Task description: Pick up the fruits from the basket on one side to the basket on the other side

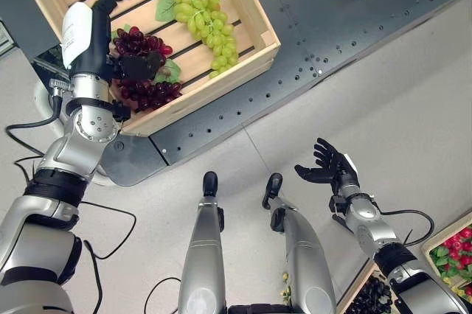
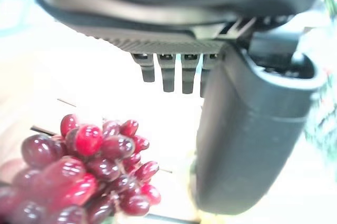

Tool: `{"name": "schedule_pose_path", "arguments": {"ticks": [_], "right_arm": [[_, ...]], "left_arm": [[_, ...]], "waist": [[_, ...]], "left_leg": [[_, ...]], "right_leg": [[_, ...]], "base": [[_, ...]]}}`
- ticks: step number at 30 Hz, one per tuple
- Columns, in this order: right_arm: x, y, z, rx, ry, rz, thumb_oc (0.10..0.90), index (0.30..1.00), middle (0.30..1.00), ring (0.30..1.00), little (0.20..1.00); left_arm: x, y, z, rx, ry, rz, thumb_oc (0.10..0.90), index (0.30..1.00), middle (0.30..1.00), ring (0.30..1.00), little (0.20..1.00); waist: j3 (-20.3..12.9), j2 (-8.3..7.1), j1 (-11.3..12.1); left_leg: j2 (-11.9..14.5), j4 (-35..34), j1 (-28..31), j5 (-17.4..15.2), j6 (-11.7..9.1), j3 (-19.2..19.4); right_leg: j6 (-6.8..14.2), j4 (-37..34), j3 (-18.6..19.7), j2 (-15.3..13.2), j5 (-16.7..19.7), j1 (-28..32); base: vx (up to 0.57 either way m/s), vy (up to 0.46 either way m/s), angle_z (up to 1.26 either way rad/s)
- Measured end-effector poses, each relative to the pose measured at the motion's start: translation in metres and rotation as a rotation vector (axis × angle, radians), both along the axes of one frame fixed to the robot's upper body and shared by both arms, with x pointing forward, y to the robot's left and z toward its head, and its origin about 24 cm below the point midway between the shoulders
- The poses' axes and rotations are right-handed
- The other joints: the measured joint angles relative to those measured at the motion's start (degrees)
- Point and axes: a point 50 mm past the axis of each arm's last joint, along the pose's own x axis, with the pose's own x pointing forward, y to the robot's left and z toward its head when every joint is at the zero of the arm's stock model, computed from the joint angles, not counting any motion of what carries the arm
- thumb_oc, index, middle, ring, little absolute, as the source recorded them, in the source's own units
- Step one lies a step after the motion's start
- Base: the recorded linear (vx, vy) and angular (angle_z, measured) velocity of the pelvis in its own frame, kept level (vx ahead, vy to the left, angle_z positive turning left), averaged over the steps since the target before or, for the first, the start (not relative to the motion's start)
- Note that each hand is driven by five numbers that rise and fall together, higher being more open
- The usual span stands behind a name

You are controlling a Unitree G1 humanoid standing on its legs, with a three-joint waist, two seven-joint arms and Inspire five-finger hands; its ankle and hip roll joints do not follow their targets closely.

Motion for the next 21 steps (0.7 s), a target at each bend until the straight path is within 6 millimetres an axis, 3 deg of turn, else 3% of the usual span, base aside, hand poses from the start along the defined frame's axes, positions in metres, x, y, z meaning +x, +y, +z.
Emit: {"name": "schedule_pose_path", "arguments": {"ticks": [9,16,21], "right_arm": [[0.000,0.008,-0.003,0.019,0.014,0.005,0.800,0.900,0.900,0.900,0.900],[0.004,0.007,-0.001,0.010,0.020,0.002,0.800,0.900,0.900,0.900,0.900],[0.007,0.008,0.002,0.007,0.012,0.005,0.800,0.900,0.900,0.900,0.900]], "left_arm": [[0.001,-0.001,0.001,-0.009,-0.033,0.035,0.800,0.900,0.900,0.900,0.900],[0.013,0.010,-0.011,0.089,0.110,0.197,0.800,0.900,0.900,0.900,0.900],[0.021,0.016,0.001,0.109,0.148,0.302,0.800,0.900,0.900,0.900,0.900]], "waist": [[0.0,-0.08,-0.6],[0.0,-0.57,-1.6],[0.0,-1.43,-2.2]], "left_leg": [[0.1,-0.1,-0.1,0.0,0.0,0.0],[0.2,0.0,-0.3,0.0,0.0,0.1],[0.3,0.7,-2.5,0.0,0.0,0.1]], "right_leg": [[0.0,-0.8,-0.1,0.2,0.2,0.1],[0.0,-0.9,0.0,0.3,0.3,-0.1],[0.0,-1.0,0.0,0.7,0.7,-1.8]], "base": [[0.00,0.000,0.00],[0.00,0.021,0.00],[0.00,0.023,-0.01]]}}
